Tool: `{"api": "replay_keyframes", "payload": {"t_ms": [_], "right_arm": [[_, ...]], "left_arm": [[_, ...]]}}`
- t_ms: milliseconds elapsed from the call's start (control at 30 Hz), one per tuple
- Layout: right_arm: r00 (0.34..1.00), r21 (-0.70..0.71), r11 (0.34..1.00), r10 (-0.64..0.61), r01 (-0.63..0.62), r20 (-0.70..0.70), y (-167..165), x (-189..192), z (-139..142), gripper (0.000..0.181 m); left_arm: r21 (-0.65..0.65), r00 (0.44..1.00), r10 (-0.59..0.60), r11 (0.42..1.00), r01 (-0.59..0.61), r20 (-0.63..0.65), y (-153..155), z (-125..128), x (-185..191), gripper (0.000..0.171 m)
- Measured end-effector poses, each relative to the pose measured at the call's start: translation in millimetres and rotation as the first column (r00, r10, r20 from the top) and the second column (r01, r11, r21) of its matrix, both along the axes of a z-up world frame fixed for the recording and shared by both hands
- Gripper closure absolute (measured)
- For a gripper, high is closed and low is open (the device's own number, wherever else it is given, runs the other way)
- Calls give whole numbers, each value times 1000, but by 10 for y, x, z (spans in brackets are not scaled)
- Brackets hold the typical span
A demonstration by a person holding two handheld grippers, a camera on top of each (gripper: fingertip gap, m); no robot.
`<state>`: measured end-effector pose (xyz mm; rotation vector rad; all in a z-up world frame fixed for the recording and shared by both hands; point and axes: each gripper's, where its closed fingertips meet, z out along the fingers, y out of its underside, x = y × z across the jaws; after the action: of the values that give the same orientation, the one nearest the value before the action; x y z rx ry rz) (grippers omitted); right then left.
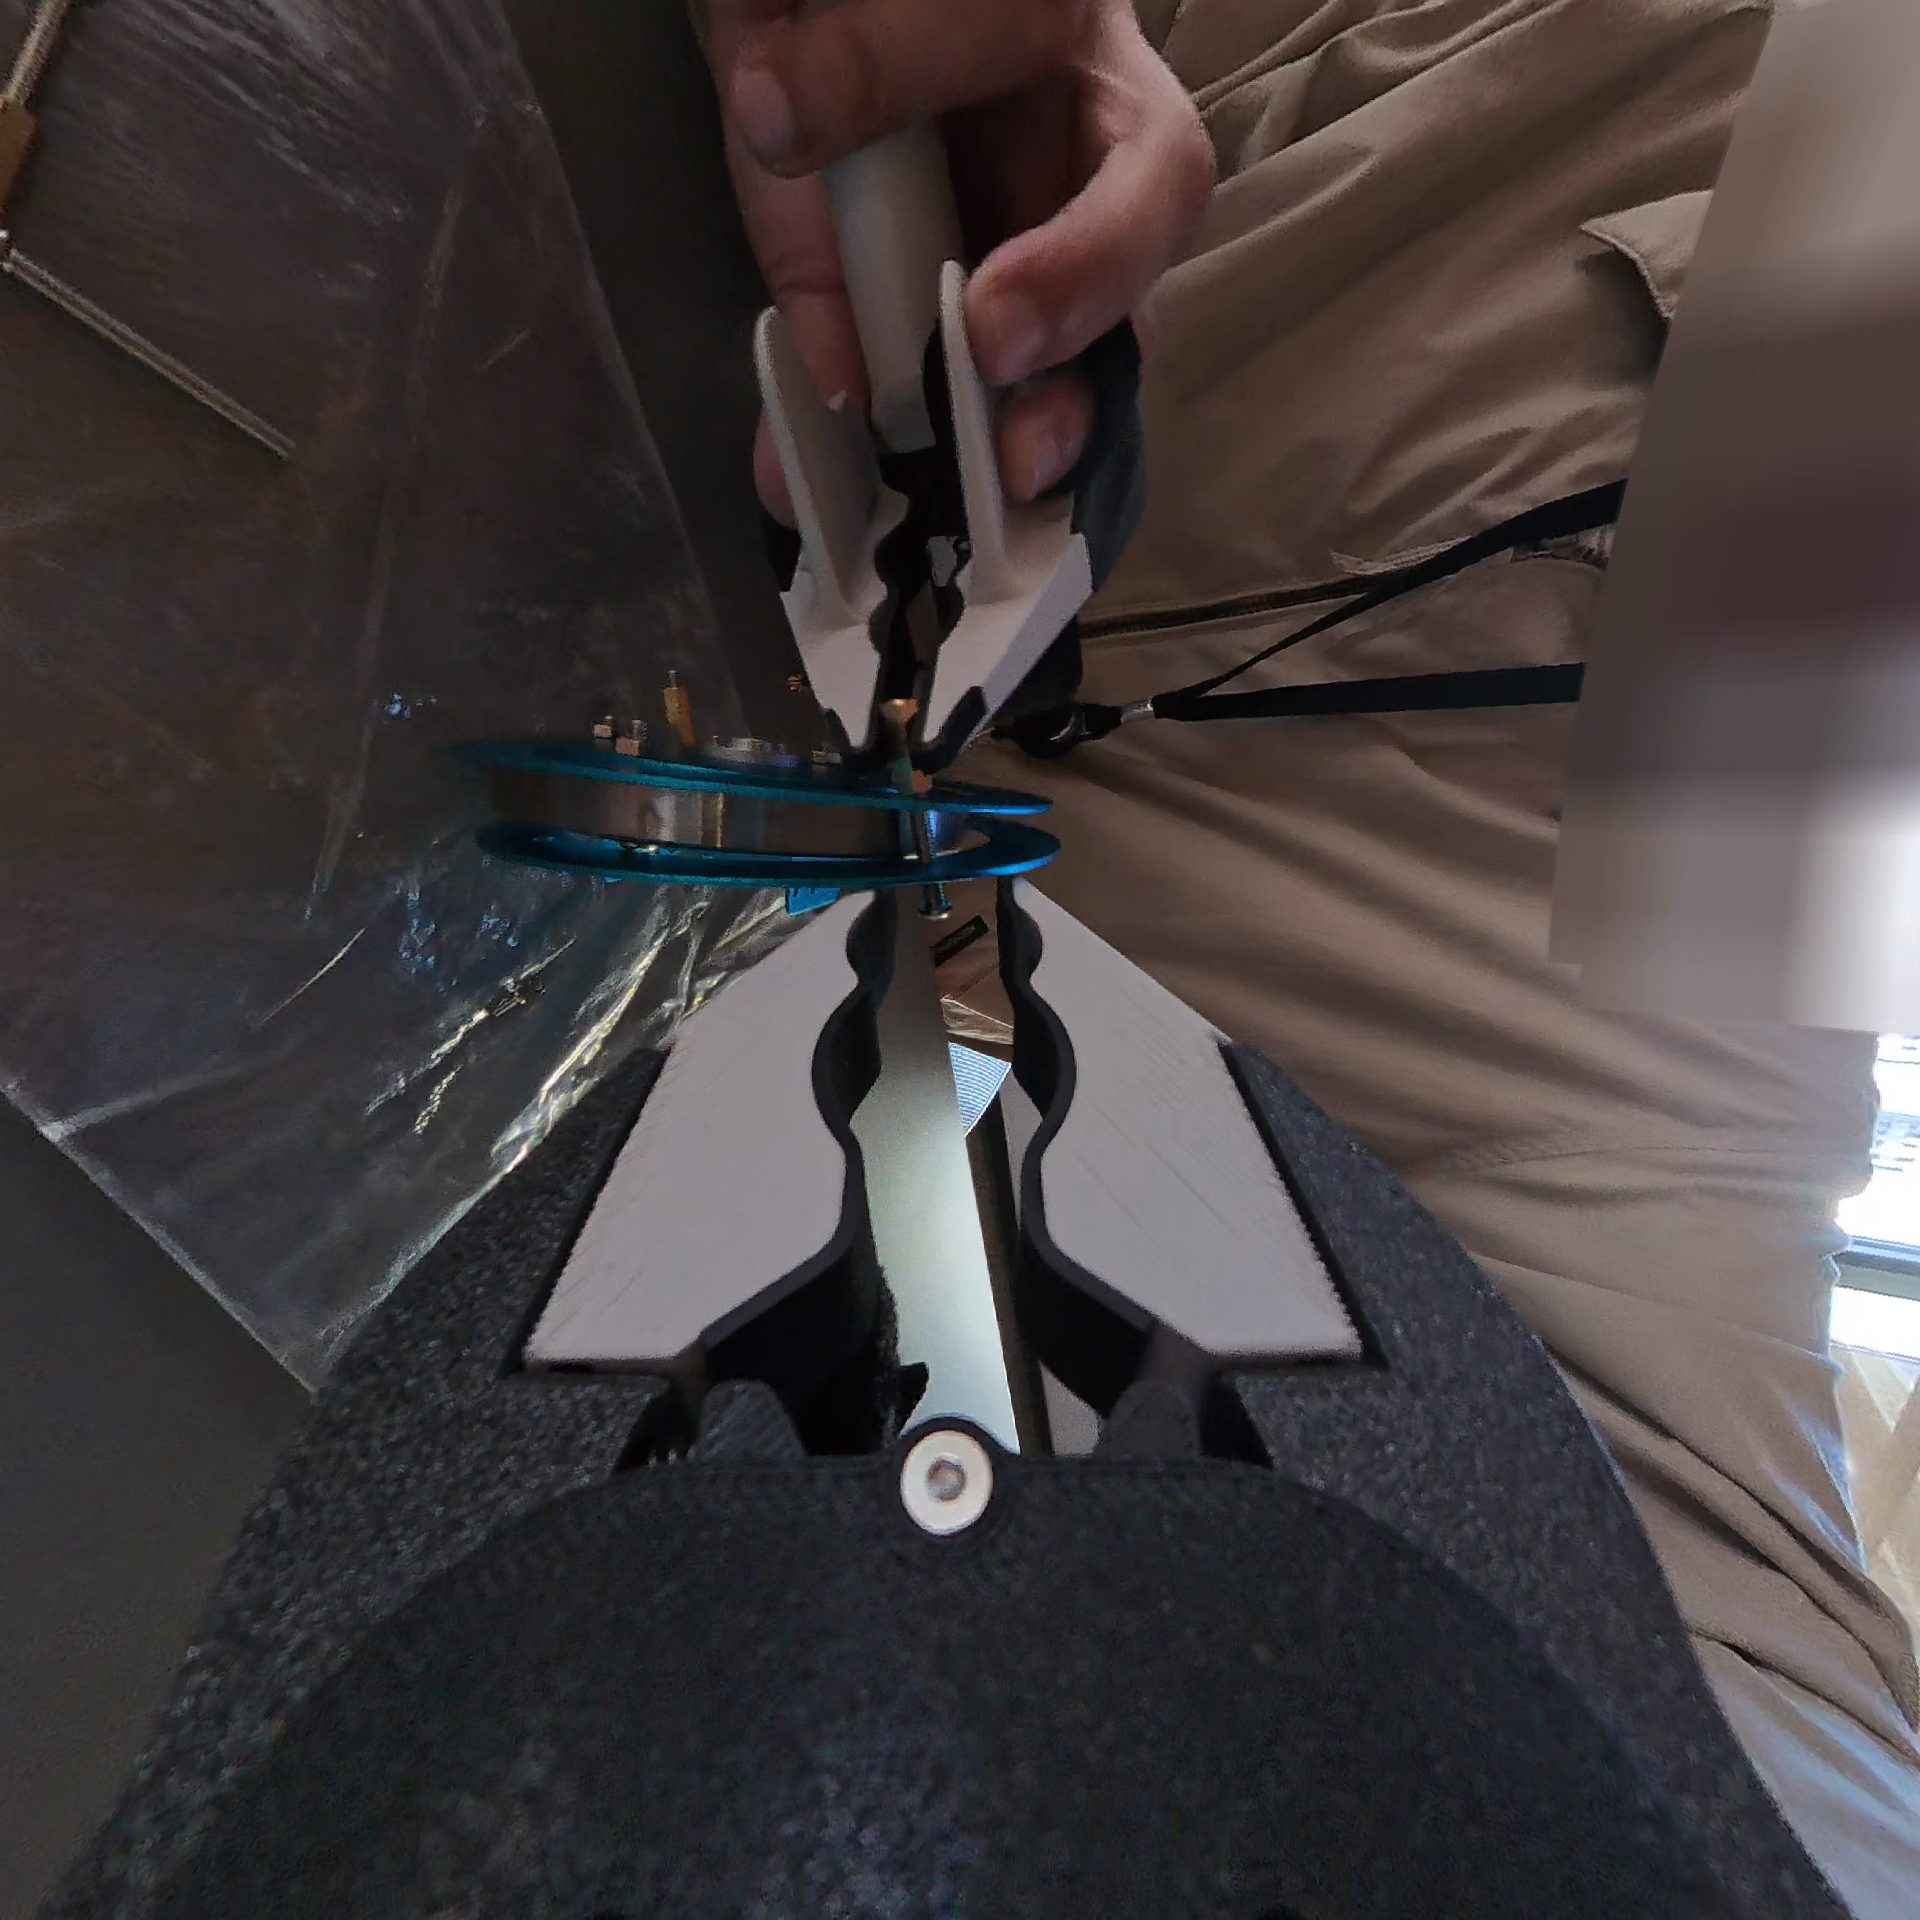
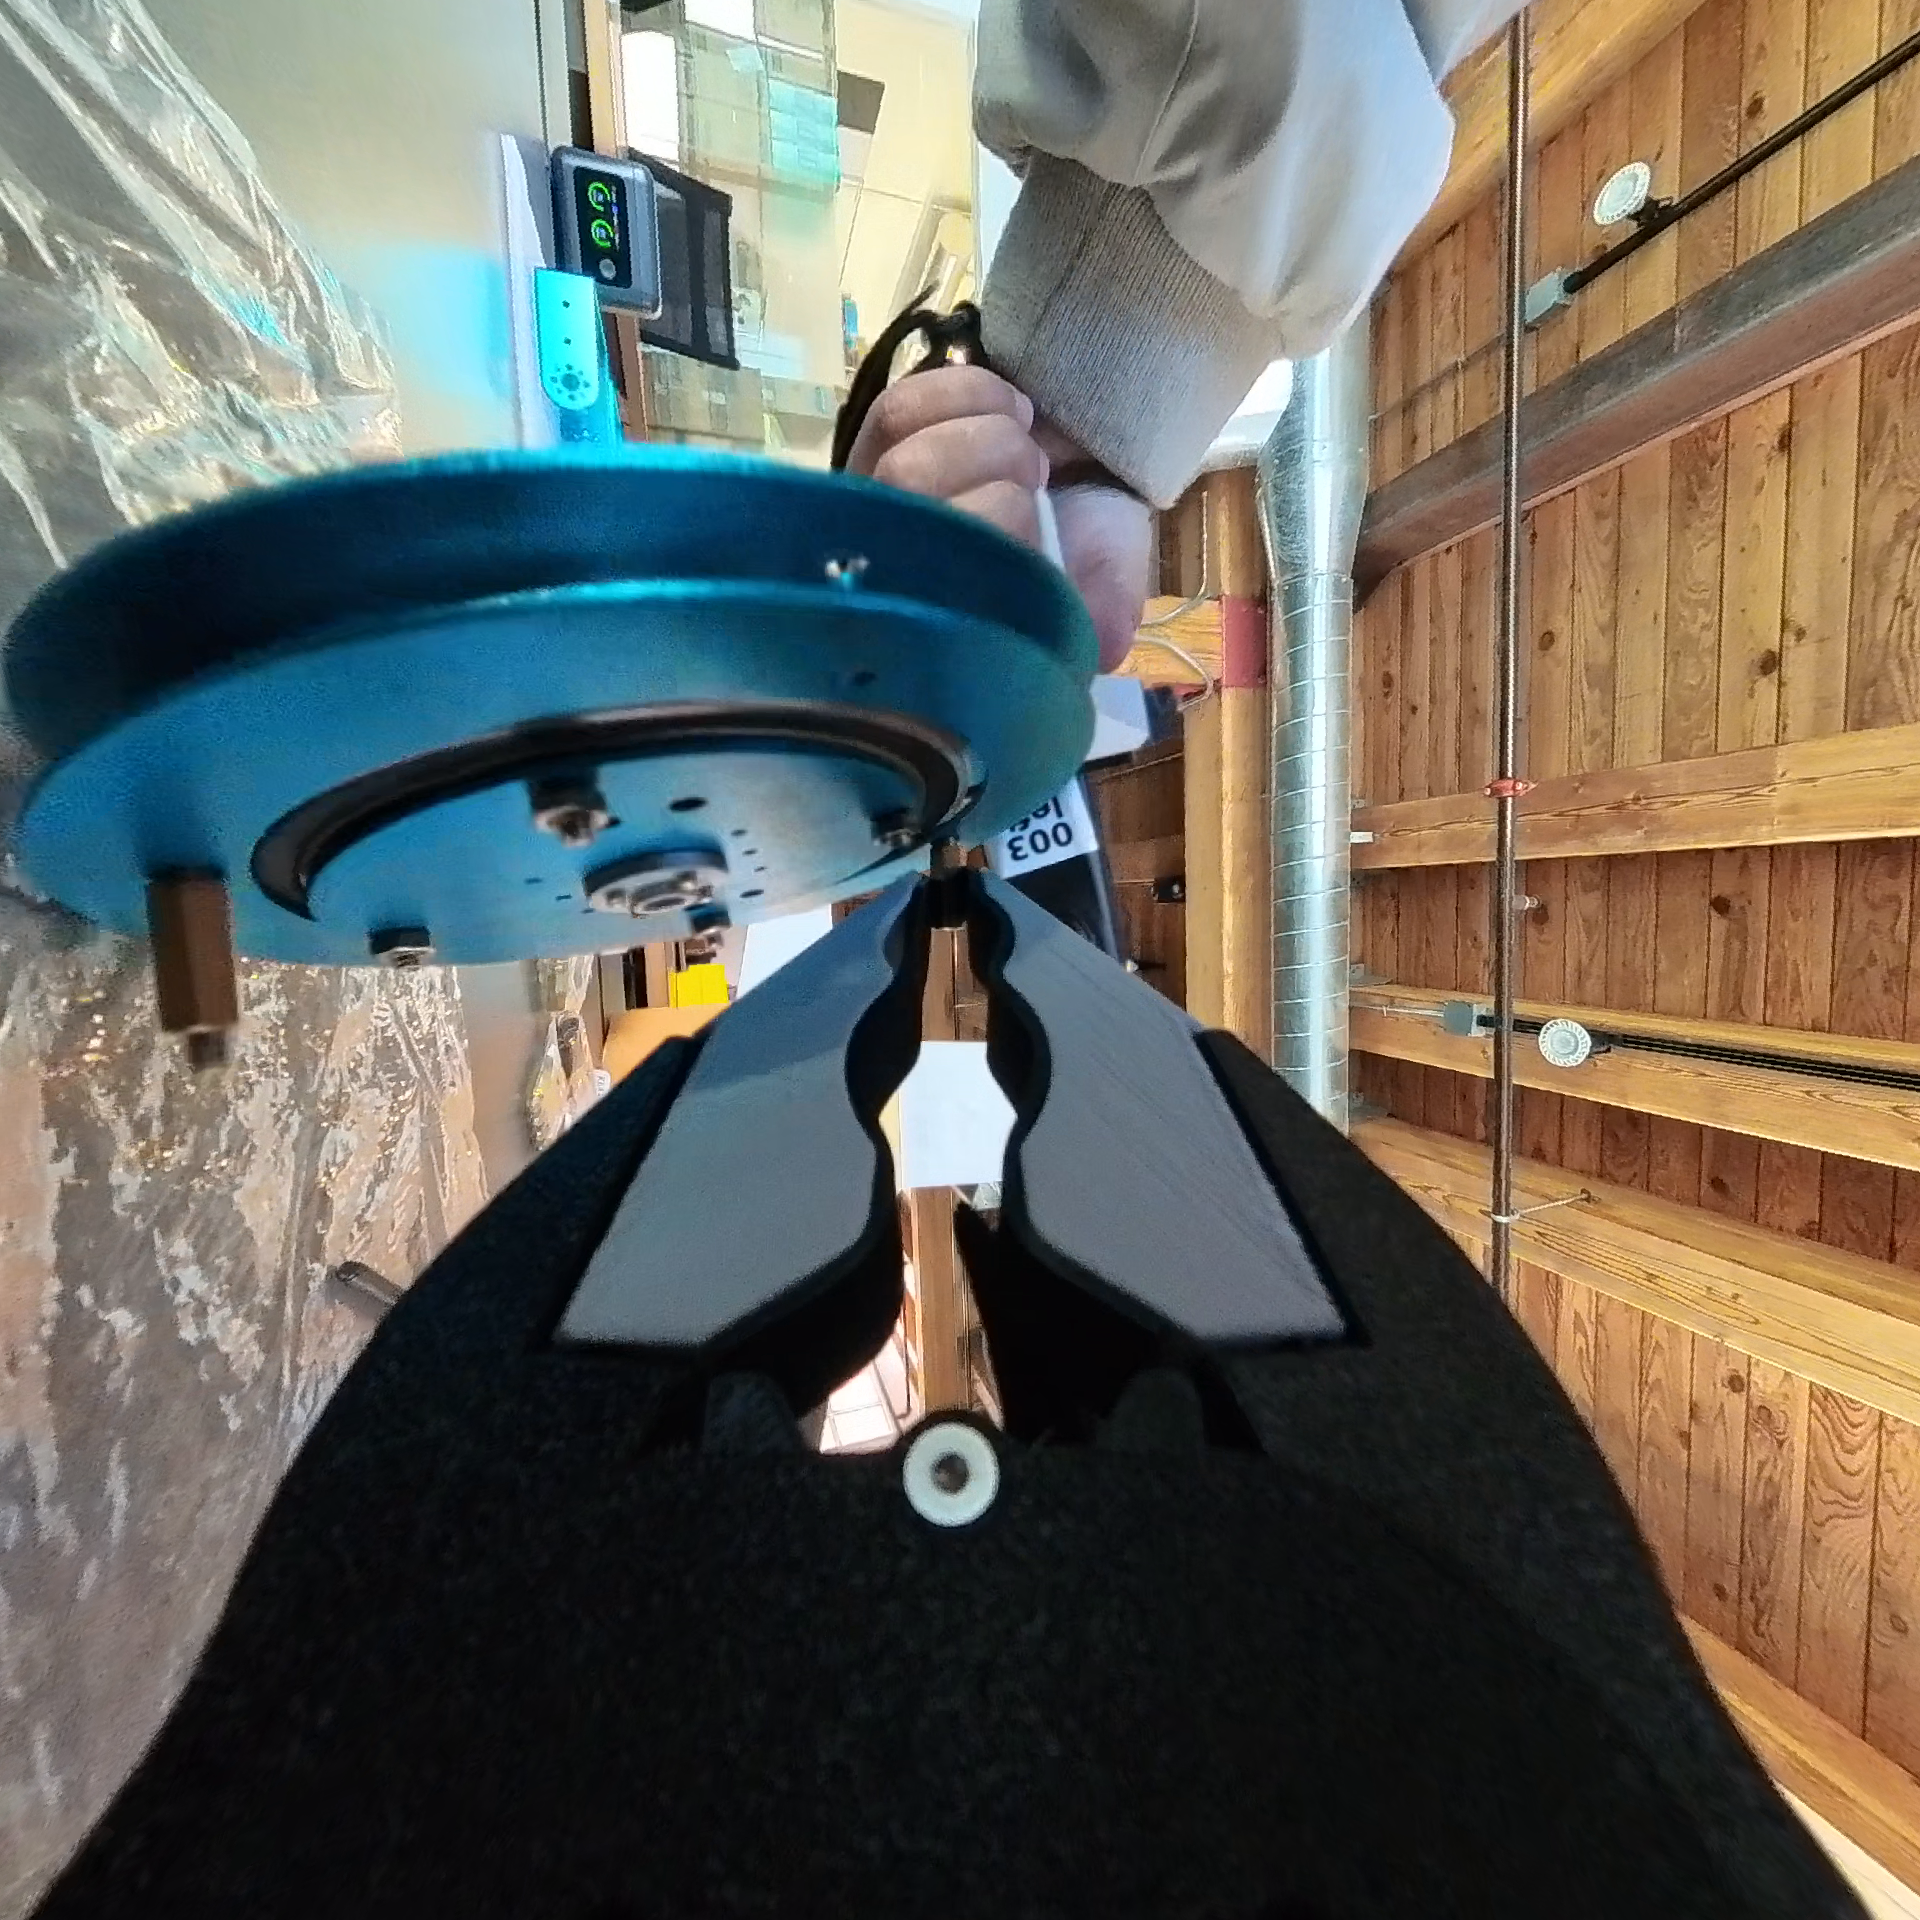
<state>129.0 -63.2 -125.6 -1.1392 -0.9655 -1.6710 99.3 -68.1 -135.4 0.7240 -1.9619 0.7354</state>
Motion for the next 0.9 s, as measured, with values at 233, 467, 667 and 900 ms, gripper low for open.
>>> {"api": "replay_keyframes", "payload": {"t_ms": [233, 467, 667, 900], "right_arm": [[1000, -4, 1000, -9, 9, 1, -17, 36, -7, 177], [998, -35, 999, -18, 15, -64, -35, 91, -21, 176], [940, -211, 977, -62, -10, -334, -42, 164, -70, 177], [830, -376, 922, -138, -91, -541, -111, 120, -96, 177]], "left_arm": [[9, 999, -2, 1000, 1, 49, -24, -38, 12, 168], [59, 974, -11, 998, -2, 228, -36, -70, 91, 169], [281, 842, -115, 959, -45, 527, -6, -125, 178, 169], [418, 636, -195, 882, -220, 747, -55, -131, 165, 169]]}}
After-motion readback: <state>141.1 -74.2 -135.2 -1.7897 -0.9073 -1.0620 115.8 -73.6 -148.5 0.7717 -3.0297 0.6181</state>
